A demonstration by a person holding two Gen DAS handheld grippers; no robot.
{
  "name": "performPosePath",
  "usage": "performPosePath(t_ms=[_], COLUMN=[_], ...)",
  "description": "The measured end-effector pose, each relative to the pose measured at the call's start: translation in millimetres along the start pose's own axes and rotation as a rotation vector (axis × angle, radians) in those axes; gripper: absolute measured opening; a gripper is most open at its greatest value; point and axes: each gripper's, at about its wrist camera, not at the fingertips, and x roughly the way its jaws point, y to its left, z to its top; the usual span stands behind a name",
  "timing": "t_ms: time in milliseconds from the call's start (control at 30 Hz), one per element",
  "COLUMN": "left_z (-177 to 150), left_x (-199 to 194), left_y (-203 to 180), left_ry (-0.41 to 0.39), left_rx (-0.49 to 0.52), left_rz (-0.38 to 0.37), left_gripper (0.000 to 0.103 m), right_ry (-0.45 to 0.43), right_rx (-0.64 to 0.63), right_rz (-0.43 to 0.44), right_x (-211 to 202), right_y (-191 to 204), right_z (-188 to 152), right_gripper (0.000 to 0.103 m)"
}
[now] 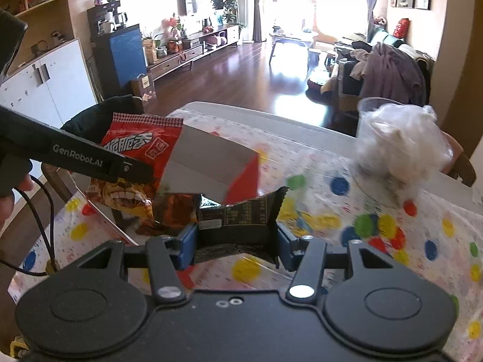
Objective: Organize snacks
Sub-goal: 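Lift the chip bag and dark bar and carry both over the red box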
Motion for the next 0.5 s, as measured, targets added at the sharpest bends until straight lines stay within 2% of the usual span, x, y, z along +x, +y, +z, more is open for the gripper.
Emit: performPosePath(t_ms=[233,500], left_z=[9,15], left_x=[11,46], left_y=[55,100], left_ry=[0.014,0.094], left_rx=[0.012,0.05], left_rz=[0.058,0.105], left_gripper=[0.068,0.068], right_ry=[0.021,0.083], right_rx=[-0.007,-0.021], right_rz=[0.016,0.011], right_x=[38,90], right_y=[36,71], right_z=[23,40], right_gripper=[0.053,0.052])
